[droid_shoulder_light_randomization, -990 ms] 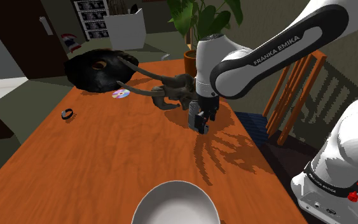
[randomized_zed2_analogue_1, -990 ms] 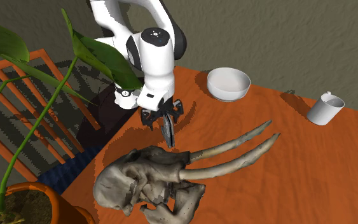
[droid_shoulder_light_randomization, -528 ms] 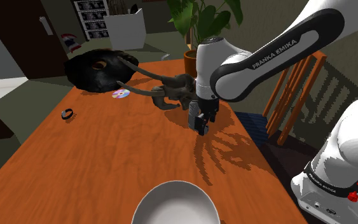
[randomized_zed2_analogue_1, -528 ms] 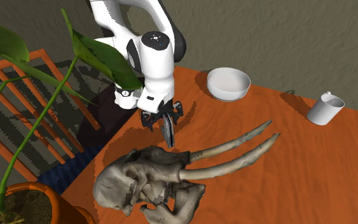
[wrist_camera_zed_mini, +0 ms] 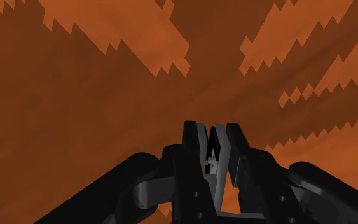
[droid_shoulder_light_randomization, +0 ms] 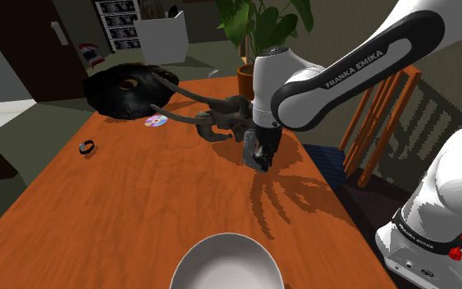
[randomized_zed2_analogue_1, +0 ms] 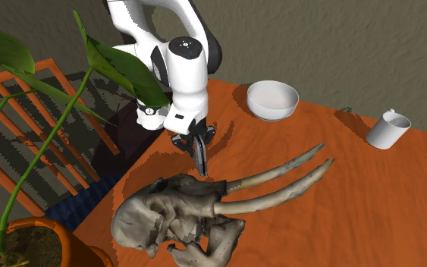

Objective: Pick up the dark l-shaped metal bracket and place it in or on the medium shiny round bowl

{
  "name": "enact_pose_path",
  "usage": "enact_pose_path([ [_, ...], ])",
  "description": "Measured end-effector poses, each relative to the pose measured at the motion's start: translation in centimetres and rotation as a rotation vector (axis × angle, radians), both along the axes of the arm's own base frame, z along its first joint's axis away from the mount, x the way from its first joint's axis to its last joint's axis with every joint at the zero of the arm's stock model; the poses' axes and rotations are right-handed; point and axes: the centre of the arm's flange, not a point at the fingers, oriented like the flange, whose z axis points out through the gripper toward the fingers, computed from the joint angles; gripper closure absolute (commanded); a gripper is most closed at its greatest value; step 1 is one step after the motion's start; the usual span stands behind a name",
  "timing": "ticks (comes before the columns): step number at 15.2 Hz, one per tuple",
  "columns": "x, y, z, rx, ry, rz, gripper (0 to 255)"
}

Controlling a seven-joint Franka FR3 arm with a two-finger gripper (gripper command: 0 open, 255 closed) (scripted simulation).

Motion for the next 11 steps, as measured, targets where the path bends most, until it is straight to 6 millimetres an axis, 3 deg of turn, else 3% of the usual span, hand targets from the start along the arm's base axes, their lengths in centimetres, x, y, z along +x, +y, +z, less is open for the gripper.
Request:
enact_pose_path([
  [4, 0.0, 0.0, 0.2, 0.0, 0.001, 0.0, 255],
  [11, -0.1, 0.0, 3.5, -0.001, 0.004, 0.0, 255],
])
